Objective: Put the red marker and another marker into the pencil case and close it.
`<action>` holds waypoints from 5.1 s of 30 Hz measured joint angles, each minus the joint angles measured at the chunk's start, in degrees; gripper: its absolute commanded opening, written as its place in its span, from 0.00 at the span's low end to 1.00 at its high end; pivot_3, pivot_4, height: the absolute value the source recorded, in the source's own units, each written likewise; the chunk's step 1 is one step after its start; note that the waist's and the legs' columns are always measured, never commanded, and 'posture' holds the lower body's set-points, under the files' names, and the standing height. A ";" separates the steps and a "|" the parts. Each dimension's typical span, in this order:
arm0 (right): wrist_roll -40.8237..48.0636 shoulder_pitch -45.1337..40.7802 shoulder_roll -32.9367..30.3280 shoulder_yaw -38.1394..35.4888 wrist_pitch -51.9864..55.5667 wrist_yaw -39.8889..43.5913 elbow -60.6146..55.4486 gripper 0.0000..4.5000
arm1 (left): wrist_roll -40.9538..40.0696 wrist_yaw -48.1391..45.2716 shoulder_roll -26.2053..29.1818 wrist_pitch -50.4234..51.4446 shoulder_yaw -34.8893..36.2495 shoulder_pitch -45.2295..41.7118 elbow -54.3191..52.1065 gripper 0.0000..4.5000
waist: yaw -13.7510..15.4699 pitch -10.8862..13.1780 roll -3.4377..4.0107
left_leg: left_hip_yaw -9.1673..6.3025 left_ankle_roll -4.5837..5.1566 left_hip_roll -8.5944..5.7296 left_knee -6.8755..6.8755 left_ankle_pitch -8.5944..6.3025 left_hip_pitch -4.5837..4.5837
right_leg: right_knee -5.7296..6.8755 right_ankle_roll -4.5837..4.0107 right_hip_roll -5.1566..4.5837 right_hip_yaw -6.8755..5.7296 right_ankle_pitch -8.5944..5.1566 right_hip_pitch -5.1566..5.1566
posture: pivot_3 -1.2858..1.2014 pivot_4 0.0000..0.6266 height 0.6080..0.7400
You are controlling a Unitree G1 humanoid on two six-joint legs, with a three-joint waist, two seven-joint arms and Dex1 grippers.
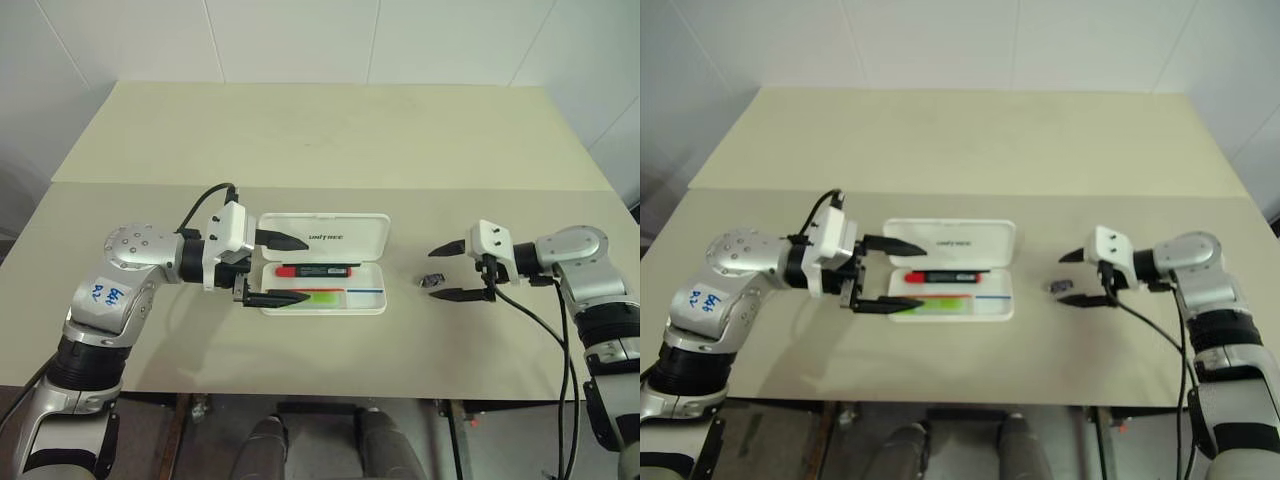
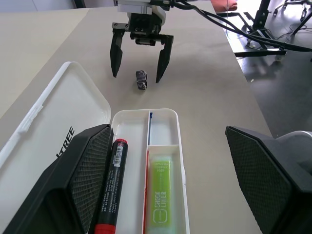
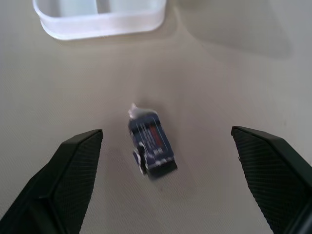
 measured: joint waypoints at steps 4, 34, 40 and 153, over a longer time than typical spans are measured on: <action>-1.32 -1.53 0.16 0.00 -2.22 0.69 3.18 0.46 | -0.09 0.42 0.05 0.01 0.03 0.01 -0.05 0.91 | -0.08 0.00 0.00 | 0.00 0.00 0.00 0.00 0.00 0.00 | 0.00 0.00 0.01 0.00 0.00 0.00 | 0.52 0.24 1.00; 10.77 12.65 -2.44 -5.54 17.67 -1.22 -32.86 0.07 | -1.02 -1.31 0.94 -0.85 -0.35 0.17 0.53 0.91 | -0.76 0.01 0.01 | -0.01 -0.01 0.01 0.02 0.01 0.01 | 0.08 0.00 0.00 0.01 0.00 0.00 | 0.52 0.24 1.00; 15.40 15.61 0.73 -5.31 26.71 -6.37 -46.27 0.07 | -1.00 -1.69 0.84 -0.67 -0.79 0.17 0.60 1.00 | -0.43 0.01 0.01 | -0.02 -0.01 0.01 0.03 0.01 0.00 | 0.06 0.00 0.00 0.00 0.00 0.00 | 0.52 0.24 1.00; 31.81 21.91 3.22 -12.80 40.96 -23.70 -68.21 1.00 | -3.62 5.62 3.39 -0.08 11.34 2.69 10.04 0.01 | 0.40 0.01 0.01 | -0.02 0.00 0.05 -0.04 0.00 -0.02 | -0.05 -0.03 0.00 -0.04 0.00 0.00 | 0.52 0.24 1.00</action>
